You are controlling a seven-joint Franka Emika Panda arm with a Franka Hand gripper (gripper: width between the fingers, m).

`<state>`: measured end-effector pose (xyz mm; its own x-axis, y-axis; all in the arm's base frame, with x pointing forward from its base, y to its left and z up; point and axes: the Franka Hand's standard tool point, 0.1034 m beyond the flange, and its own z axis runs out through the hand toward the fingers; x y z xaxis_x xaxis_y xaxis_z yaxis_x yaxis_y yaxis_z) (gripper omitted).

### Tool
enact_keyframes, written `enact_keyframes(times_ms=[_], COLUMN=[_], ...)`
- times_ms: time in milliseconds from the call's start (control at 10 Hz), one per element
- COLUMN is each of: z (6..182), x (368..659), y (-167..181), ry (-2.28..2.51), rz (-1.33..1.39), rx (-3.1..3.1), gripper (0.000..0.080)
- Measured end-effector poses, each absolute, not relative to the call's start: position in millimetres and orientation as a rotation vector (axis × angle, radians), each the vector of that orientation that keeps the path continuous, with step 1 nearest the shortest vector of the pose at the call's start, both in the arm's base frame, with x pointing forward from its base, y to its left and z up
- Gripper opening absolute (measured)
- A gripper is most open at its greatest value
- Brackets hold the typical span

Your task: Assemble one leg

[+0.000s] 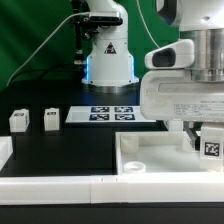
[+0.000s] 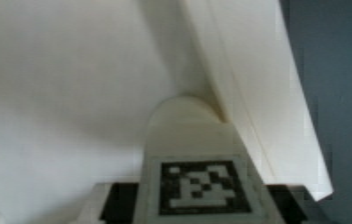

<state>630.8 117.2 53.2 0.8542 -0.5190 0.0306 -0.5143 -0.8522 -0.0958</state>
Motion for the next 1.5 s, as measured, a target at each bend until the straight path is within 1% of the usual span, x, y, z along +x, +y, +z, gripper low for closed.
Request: enact_keyframes(times_ms=[500,700,800,900,1000,1100,1200,1300,1500], z=[51.9,51.7,51.6,51.4,51.4,51.3,50.1,49.3,49.1], x=[628.2,628.5,628.5,628.4,628.3,628.2,626.8,625.7,625.3], y=[120.7,121.6,121.6,121.8,121.9,121.8,121.9,122.7,122.9], ry=[1.888,2.110,2.117,2.103,2.101,2.040,1.923,1.679,1.255], rz=[0.012,0.055,0.056,0.055,0.055,0.048,0.039,0.017,-0.023], rx=[-2.343,-2.111,-2.103,-2.117,-2.119,-2.177,-2.282,-2.468,-2.716], gripper=[0.0275,0.0275,0.0275,0.0350,0.0485,0.0485,0.0618,0.0641,0.0648])
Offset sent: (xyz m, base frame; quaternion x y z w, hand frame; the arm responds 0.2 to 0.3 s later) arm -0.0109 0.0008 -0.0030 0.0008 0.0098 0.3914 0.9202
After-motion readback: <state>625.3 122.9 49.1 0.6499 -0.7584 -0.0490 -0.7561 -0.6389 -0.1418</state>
